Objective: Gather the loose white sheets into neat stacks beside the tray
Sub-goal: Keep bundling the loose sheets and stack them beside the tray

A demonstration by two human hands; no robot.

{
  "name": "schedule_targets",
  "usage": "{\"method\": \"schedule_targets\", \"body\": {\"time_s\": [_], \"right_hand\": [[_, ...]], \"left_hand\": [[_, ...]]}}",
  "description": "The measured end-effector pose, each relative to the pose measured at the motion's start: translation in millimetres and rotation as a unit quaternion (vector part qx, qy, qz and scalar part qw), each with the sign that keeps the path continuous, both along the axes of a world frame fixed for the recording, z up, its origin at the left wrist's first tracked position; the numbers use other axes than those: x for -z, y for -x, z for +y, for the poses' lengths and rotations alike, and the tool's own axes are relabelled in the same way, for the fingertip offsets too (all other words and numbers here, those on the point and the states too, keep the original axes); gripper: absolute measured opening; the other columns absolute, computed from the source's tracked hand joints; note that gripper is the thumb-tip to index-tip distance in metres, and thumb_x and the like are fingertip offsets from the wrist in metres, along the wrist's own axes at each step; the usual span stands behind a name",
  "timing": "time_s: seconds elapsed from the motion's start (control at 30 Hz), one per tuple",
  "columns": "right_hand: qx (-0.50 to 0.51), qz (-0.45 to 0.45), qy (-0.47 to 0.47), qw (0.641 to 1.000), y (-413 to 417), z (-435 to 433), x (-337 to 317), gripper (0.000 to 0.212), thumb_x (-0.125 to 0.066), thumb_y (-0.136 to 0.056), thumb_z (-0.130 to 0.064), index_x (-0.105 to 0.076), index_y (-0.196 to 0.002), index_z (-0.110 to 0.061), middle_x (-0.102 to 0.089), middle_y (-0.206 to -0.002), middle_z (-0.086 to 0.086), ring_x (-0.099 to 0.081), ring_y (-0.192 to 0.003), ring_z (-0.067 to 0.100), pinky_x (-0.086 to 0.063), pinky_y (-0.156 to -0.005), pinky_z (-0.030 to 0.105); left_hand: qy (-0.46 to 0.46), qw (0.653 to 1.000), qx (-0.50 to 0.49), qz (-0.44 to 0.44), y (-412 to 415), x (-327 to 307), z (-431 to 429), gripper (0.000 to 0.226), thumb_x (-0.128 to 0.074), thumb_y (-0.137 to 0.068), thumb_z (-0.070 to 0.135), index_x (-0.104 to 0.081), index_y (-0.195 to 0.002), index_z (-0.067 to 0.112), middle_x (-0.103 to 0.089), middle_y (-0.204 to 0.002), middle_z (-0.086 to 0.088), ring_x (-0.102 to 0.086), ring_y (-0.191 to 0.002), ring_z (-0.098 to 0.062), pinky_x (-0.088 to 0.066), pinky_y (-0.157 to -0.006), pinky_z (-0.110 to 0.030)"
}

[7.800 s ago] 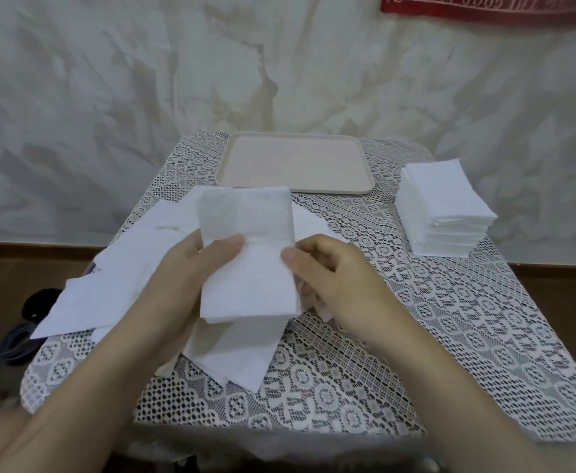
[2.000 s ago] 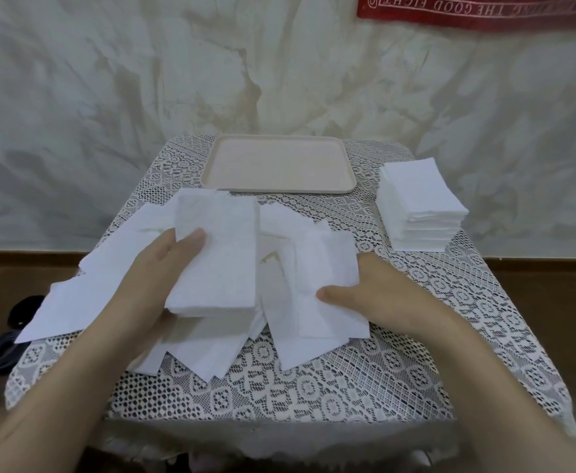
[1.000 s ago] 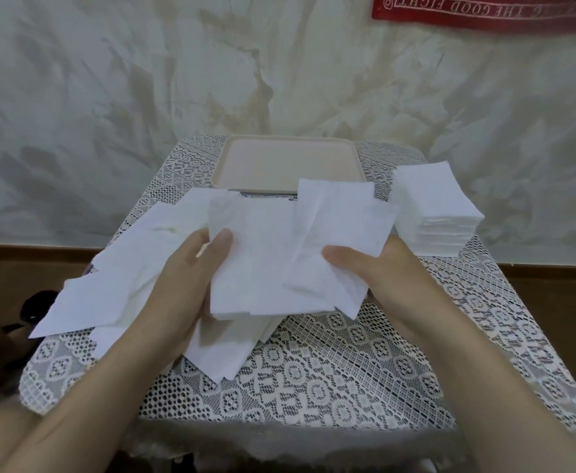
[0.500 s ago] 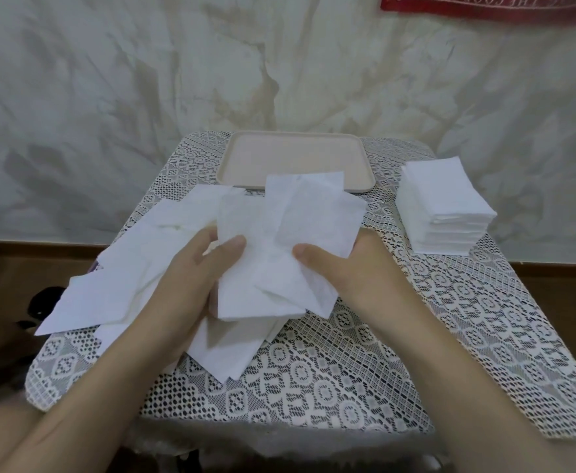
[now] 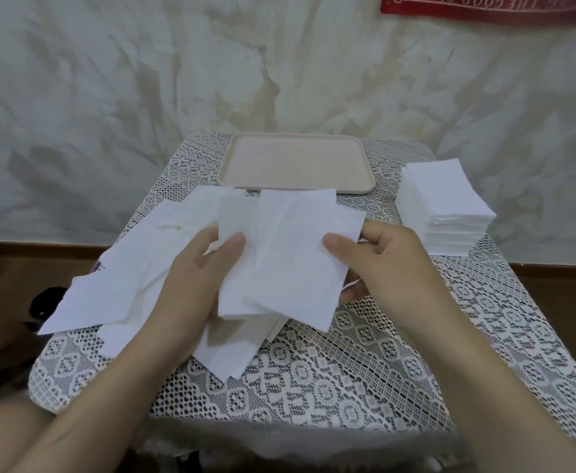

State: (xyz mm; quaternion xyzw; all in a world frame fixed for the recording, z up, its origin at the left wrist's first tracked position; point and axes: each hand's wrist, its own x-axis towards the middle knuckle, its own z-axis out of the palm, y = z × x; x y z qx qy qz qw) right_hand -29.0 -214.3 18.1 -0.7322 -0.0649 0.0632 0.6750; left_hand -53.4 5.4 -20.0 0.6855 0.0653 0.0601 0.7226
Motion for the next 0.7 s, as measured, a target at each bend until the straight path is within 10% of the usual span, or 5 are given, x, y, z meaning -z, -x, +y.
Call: {"method": "schedule_targets", "body": {"time_s": [0.27, 0.4, 0.53, 0.7], "right_hand": [[-0.027, -0.001, 0.002, 1.0, 4, 19, 5, 0.012, -0.064, -0.099, -0.012, -0.073, -0.095, -0.018, -0.075, -0.07, 0.006, -0.067, -0.051, 0.014, -0.051, -0.043, 0.023], [-0.027, -0.006, 0.016, 0.999, 4, 22, 6, 0.009, -0.065, -0.099, -0.014, -0.074, -0.096, -0.016, -0.076, -0.073, 0.006, -0.069, -0.052, 0.016, -0.051, -0.044, 0.025], [-0.024, -0.014, 0.023, 0.999, 3, 23, 8, 0.01, -0.065, -0.098, -0.012, -0.073, -0.094, -0.017, -0.075, -0.068, 0.002, -0.069, -0.052, 0.015, -0.053, -0.044, 0.026], [-0.027, -0.005, 0.012, 1.0, 4, 21, 8, 0.01, -0.065, -0.099, -0.013, -0.074, -0.097, -0.016, -0.076, -0.072, 0.004, -0.068, -0.052, 0.015, -0.052, -0.044, 0.024]], "left_hand": [[0.002, 1.0, 0.024, 0.02, -1, 1, 6, 0.048, -0.07, -0.093, 0.062, -0.069, -0.127, 0.028, -0.079, -0.115, -0.008, -0.074, -0.11, -0.035, -0.052, -0.105, -0.058], [0.01, 0.999, 0.035, 0.013, -1, 1, 10, 0.05, -0.067, -0.078, 0.074, -0.075, -0.106, 0.034, -0.071, -0.09, -0.01, -0.059, -0.085, -0.037, -0.044, -0.085, -0.05], [0.023, 0.998, 0.057, 0.009, 0, 0, 11, 0.065, -0.072, -0.076, 0.077, -0.073, -0.119, 0.028, -0.068, -0.111, -0.03, -0.062, -0.101, -0.056, -0.047, -0.098, -0.064], [0.041, 0.998, 0.044, 0.021, -2, 2, 11, 0.043, -0.075, -0.08, 0.053, -0.074, -0.118, 0.031, -0.066, -0.106, -0.036, -0.059, -0.094, -0.036, -0.039, -0.084, -0.051]]}}
